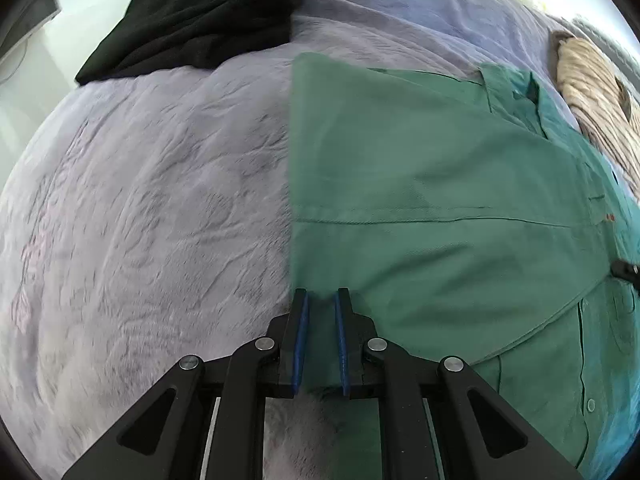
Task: Fold large clothes
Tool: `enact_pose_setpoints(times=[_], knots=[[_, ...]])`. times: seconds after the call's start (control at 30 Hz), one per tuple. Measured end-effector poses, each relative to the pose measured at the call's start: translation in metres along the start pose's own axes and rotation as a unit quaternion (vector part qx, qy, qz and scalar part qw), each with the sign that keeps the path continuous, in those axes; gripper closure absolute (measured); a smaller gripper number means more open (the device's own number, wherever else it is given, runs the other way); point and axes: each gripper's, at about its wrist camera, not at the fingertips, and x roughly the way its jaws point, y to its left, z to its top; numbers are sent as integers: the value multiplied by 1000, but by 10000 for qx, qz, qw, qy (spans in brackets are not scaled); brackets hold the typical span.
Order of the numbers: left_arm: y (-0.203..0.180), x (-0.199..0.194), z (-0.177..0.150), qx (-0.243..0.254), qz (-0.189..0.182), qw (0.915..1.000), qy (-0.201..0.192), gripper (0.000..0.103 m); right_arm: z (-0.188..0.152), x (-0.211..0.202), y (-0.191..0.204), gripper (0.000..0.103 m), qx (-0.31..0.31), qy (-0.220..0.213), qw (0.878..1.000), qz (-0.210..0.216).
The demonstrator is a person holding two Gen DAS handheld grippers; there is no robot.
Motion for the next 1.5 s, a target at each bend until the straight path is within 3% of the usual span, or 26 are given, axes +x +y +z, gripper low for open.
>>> enact_pose_setpoints(times=[0.03,0.1,0.23,0.37,0.5,0.77,0.87,0.9,0.93,0.97,1.0,1.2,1.3,1.4,1.5], knots=[[2,-2,0,-52,-14,10000,28,88,-3,-5,-9,99,117,-12,9999,107],[4,-6,2,-142,66,9998,131,88,-10,-16,-18,99,166,-100,9997,-134],[-1,-24,0,-174,273,9993,169,88,-24,-36,-34,99,406,89,9989,213],[-19,-36,-8,-142,326,9985,425,88,-49,-56,-45,98,385,201,9987,278],[-53,-43,-22,-37,115,9978,647,88,-77,-69,-63,98,578,413,9965,439],[-119,-38,-51,382,81,9944,985,87,-106,-69,-84,98,811,681,9922,660],[-136,-36,-55,395,249,9936,1024,1,-107,-75,-90,96,844,648,9917,715],[-140,-40,-56,385,330,9949,874,1,-107,-77,-92,92,855,636,9917,720],[-147,-41,-57,466,286,9951,826,1,-107,-79,-94,75,881,626,9915,720],[-154,-41,-57,571,215,9944,861,1,-106,-80,-96,51,931,611,9909,756],[-160,-40,-57,606,200,9941,873,1,-105,-83,-98,44,987,568,9896,874],[-194,-33,-54,862,261,9920,884,1,-98,-88,-97,39,922,497,9897,979],[-206,-23,-52,936,344,9896,1040,1,-94,-94,-95,23,823,371,9895,1131],[-216,-15,-48,955,115,9881,1201,1,-89,-103,-98,18,818,177,9870,1369],[-231,-15,-47,1031,59,9880,1147,1,-84,-110,-106,1,881,23,9846,1511]])
